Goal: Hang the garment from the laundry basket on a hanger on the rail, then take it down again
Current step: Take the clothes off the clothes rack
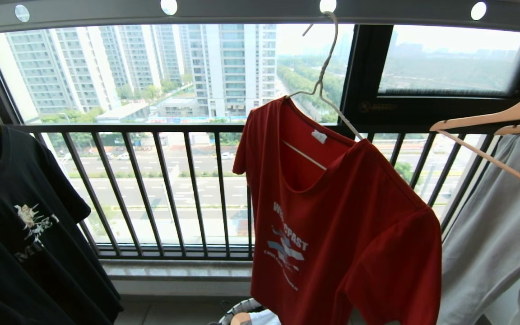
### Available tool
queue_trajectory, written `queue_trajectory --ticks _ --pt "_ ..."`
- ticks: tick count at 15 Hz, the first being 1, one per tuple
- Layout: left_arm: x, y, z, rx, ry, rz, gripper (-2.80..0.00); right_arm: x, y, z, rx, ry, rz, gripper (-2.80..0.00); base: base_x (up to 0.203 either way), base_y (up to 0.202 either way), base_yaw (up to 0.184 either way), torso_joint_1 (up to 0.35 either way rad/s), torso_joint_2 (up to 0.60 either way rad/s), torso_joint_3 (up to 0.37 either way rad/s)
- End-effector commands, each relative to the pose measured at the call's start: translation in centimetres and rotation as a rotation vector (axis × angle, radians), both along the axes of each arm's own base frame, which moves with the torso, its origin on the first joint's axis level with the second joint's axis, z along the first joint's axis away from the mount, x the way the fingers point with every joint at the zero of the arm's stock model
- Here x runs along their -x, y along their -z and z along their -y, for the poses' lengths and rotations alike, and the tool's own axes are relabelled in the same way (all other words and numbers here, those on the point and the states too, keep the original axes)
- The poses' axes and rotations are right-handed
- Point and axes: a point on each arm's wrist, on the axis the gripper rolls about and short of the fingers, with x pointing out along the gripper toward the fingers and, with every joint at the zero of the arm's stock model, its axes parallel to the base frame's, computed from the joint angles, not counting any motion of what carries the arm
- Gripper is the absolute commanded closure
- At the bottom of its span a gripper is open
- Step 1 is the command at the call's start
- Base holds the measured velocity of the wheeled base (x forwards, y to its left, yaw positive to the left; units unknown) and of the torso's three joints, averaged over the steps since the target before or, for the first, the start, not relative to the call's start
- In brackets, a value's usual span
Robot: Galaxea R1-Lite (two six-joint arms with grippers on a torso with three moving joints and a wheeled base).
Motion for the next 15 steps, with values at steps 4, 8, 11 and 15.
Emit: queue_trajectory --ticks 4,8,11,15 --pt "0.0 0.0 0.0 0.005 0.001 -0.001 0.0 0.2 -0.3 0.0 0.004 0.008 -0.015 0.0 0.0 0.0 0.0 0.0 0.0 0.0" --pt "0.0 0.0 0.0 0.093 -0.004 -0.002 0.0 1.3 -4.2 0.0 0.003 -0.02 -0.021 0.0 0.0 0.0 0.0 0.0 0.0 0.0" --pt "0.0 0.0 0.0 0.096 -0.005 -0.002 0.0 0.7 -8.3 -0.1 0.001 -0.055 -0.045 0.0 0.0 0.0 0.0 0.0 0.0 0.0" --pt "0.0 0.0 0.0 0.096 -0.005 -0.002 0.0 -1.6 -16.0 -0.5 -0.011 -0.202 -0.086 0.0 0.0 0.0 0.0 0.0 0.0 0.0"
